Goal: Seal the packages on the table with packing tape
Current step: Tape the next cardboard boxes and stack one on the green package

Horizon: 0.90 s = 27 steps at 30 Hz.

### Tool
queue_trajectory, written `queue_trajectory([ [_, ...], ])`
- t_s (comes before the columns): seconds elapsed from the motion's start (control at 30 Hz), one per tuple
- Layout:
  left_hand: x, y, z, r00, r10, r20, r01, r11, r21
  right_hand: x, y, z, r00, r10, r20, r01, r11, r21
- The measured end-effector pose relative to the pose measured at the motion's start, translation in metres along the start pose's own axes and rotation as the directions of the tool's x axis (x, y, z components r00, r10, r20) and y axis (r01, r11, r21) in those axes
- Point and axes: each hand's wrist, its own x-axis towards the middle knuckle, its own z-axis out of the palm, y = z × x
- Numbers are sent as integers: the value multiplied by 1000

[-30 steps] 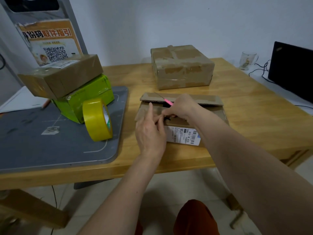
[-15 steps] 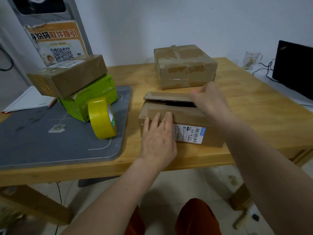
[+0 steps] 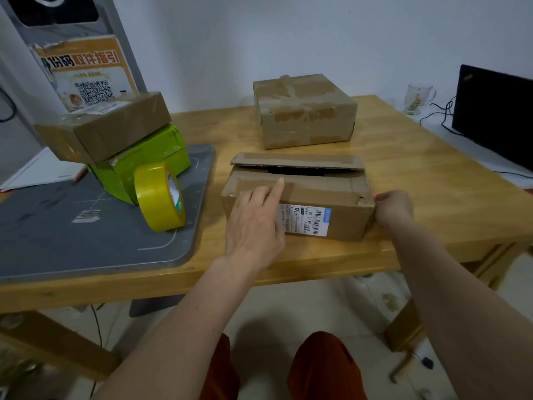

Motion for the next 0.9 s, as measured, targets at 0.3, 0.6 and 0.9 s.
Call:
queue_trajectory([
  [0.3, 5, -6, 7, 998, -34, -60, 33, 999, -21, -34, -24, -6, 936, -266, -232, 311, 932, 187],
  [0.6, 12, -12, 7, 997, -77, -19, 76, 996, -51, -67, -36, 16, 893, -426, -147, 424, 905, -42],
  [0.9, -19, -21, 3, 892, -318, -320, 187, 906, -380, -65, -47, 22, 774, -624, -108, 580, 767, -274],
])
